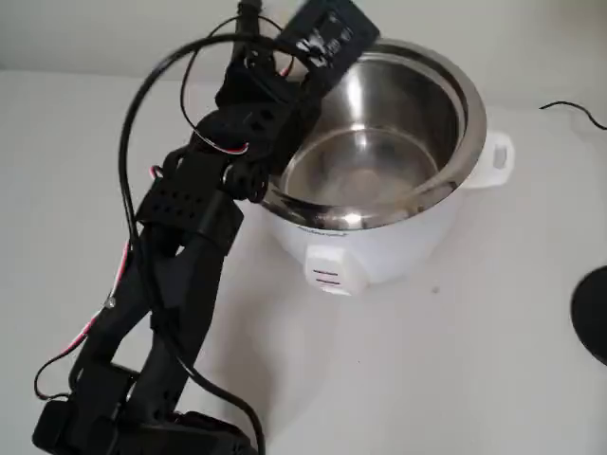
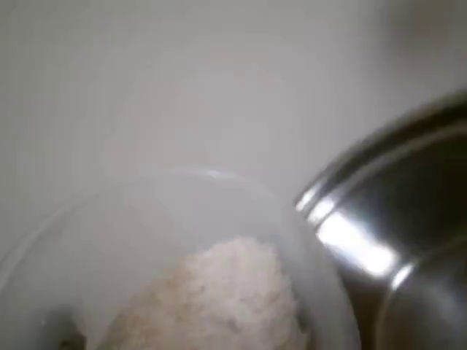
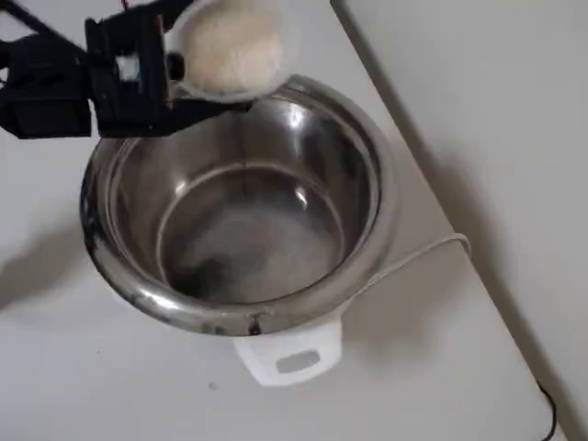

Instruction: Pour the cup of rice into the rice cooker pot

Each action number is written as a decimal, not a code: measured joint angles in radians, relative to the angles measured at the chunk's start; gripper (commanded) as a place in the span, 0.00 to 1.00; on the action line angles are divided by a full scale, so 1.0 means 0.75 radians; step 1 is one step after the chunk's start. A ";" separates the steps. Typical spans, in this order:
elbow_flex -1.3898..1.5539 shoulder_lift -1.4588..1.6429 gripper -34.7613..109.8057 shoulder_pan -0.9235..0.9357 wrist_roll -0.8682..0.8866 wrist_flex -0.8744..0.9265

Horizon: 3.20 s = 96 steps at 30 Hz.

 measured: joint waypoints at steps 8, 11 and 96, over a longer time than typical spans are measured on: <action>-0.016 0.000 0.33 -0.012 0.481 0.137; -0.016 0.000 0.33 -0.027 0.654 0.141; 0.526 0.632 0.36 -0.689 -0.755 0.282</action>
